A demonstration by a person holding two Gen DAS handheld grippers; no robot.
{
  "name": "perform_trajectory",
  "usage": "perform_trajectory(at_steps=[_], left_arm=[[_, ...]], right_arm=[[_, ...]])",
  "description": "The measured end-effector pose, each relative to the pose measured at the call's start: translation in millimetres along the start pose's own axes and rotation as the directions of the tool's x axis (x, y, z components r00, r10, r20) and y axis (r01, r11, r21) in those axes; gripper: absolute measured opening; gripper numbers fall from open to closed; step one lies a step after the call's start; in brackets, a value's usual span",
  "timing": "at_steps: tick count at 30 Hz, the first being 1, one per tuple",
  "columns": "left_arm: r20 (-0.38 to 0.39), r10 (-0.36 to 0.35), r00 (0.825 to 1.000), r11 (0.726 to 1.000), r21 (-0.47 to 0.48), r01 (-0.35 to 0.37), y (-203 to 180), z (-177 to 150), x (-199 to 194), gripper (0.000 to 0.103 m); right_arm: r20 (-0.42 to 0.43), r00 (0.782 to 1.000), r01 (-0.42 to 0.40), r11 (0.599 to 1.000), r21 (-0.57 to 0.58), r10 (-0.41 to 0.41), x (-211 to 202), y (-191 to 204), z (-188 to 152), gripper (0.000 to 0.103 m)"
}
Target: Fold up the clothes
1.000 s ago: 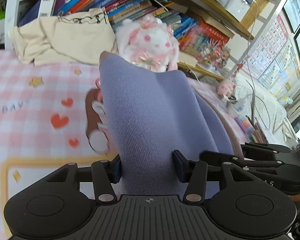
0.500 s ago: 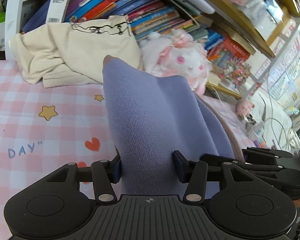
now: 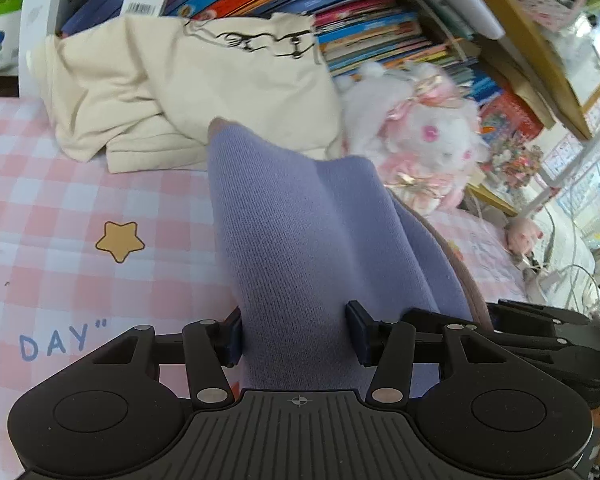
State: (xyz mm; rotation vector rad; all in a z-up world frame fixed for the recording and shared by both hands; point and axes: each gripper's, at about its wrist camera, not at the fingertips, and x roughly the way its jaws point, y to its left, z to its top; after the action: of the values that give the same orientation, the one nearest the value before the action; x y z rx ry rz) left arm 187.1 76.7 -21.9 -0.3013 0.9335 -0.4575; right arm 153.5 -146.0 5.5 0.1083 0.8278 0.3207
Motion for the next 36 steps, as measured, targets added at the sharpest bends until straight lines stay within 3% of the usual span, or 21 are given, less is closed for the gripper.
perform_trajectory(at_steps=[8, 13, 16, 26, 31, 36], left_arm=[[0.011, 0.02, 1.0, 0.999, -0.048, -0.02, 9.9, 8.8, 14.7, 0.059], [0.023, 0.055, 0.998, 0.998, -0.027, -0.055, 6.4, 7.6, 12.8, 0.069], [0.046, 0.104, 0.994, 0.994, 0.009, -0.104, 0.9, 6.4, 4.9, 0.074], [0.225, 0.278, 0.934, 0.943, 0.123, -0.31, -30.8, -32.3, -50.5, 0.089], [0.256, 0.316, 0.914, 0.927, 0.119, -0.354, -44.9, -70.0, -67.4, 0.096], [0.263, 0.362, 0.895, 0.91, 0.108, -0.4, -58.5, -103.2, -77.9, 0.097]], right_arm=[[-0.007, 1.0, -0.009, 0.988, 0.151, 0.01, 19.5, -18.7, 8.6, 0.035], [-0.03, 0.999, -0.03, 0.983, 0.182, 0.036, 24.2, -30.1, 7.8, 0.048], [-0.033, 0.999, -0.015, 0.984, 0.175, 0.021, 15.8, -32.0, 8.2, 0.061], [0.077, 0.989, 0.118, 0.987, 0.111, -0.126, -44.1, -30.7, -26.0, 0.079], [0.131, 0.97, 0.193, 0.977, 0.087, -0.203, -78.8, -28.1, -63.5, 0.085], [0.111, 0.964, 0.235, 0.969, 0.071, -0.242, -100.7, -24.3, -95.9, 0.088]])
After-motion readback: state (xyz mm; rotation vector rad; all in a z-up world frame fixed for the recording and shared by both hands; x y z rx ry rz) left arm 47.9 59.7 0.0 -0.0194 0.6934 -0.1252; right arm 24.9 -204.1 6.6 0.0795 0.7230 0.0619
